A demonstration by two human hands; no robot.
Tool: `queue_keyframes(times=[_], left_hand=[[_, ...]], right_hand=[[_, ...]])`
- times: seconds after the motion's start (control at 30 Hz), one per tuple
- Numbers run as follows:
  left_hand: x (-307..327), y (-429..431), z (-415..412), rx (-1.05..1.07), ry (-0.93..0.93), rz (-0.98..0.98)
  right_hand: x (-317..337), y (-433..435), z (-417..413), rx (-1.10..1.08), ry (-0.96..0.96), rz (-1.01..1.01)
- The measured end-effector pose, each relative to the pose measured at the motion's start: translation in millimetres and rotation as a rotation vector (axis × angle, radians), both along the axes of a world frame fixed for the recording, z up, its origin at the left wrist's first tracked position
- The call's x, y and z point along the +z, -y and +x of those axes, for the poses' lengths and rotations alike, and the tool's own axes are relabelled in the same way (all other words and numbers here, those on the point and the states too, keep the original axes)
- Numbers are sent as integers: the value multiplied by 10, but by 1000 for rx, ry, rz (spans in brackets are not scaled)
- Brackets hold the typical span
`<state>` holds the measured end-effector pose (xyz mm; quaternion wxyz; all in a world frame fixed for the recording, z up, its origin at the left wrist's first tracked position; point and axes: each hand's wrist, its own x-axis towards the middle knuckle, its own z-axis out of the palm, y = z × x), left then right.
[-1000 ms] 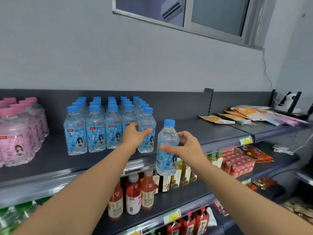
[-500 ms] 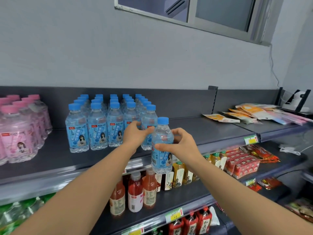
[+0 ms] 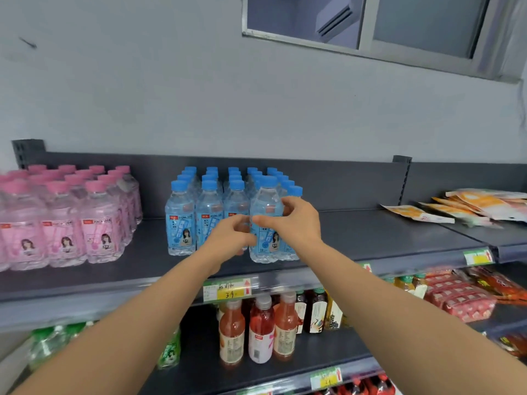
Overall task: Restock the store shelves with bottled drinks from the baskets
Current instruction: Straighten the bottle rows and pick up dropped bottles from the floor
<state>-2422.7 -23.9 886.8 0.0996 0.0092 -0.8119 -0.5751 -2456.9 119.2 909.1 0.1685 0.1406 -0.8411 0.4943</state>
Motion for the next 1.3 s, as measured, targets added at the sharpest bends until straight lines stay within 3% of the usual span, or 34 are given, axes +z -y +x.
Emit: queue_keyframes(times=[0.3,0.87,1.3], left_hand=[[-137,-30,-159,134,-107,-213],[-262,-94,-310,190,-138,-334],[-588,-164,579,285,-153,-692]], right_hand=[[-45,110,50,-83,-55,125],[-276,7,-10,-78,-38,169],[-852,-533,634,-40,-96,701]])
